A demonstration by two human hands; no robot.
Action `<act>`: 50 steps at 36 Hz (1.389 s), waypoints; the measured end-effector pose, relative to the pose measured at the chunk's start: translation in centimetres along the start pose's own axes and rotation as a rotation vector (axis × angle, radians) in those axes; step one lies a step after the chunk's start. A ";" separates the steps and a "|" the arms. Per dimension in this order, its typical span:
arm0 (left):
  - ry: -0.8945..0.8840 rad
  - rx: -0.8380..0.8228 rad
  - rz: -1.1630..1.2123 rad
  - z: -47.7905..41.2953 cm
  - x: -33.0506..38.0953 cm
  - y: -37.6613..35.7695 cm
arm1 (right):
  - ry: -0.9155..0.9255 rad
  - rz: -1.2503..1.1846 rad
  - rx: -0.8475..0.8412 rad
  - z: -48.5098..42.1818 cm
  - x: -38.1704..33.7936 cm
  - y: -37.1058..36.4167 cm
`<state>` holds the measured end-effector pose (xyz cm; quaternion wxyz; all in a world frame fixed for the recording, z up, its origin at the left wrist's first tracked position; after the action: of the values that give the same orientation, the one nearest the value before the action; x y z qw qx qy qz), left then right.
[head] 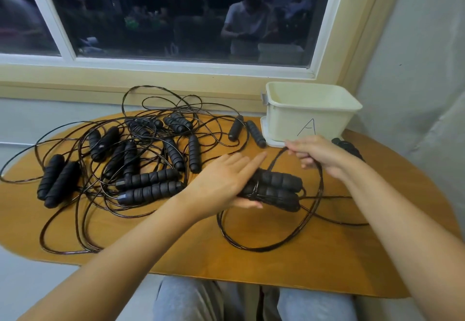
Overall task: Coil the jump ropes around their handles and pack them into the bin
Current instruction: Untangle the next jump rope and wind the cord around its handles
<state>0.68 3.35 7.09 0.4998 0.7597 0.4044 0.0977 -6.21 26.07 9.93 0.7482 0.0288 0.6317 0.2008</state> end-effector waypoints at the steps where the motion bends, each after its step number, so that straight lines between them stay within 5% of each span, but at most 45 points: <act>1: 0.004 -0.009 -0.072 0.0 0.2 -0.2 | 0.039 0.019 0.030 0.2 -0.8 -0.5; 5: 0.080 -0.061 -0.250 -0.1 0.4 -1.0 | 0.256 0.163 0.099 2.4 -3.3 -3.5; 11: 0.346 -0.173 -0.284 -0.7 -0.3 -0.7 | 0.507 0.530 0.137 6.5 -2.5 -7.8; 15: 0.445 -0.152 -0.253 -0.5 -1.6 -0.5 | 0.577 0.559 0.203 8.2 -0.2 -8.1; 29: 0.629 -0.084 0.380 -0.6 -1.7 0.7 | 0.926 1.019 0.501 8.4 5.0 -10.0; 37: 0.592 -0.054 0.419 -0.5 -1.1 0.7 | 0.957 1.124 0.527 7.5 6.3 -10.4; 40: 0.635 0.011 0.365 -0.6 -1.0 0.8 | 0.856 0.877 0.441 7.6 5.6 -9.7; 45: 0.652 0.092 0.333 -0.5 -1.7 1.2 | 0.395 0.161 0.098 6.8 6.0 -7.1; 50: 0.664 0.131 0.361 -0.3 -2.5 1.2 | 0.206 -0.213 -0.098 6.8 6.1 -4.7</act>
<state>-0.51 1.55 8.83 0.2668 0.7760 0.4093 0.3990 2.31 25.28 4.17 0.6970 -0.0957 0.6940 0.1527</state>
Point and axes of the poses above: each hand's wrist, its own z-axis away from the middle knuckle, its own y-axis out of the back of the hand, x = y × z, the point moved 2 cm from there along -z, towards the middle knuckle, and after that the axes turned 5 degrees about -z, right-handed, at the moved point
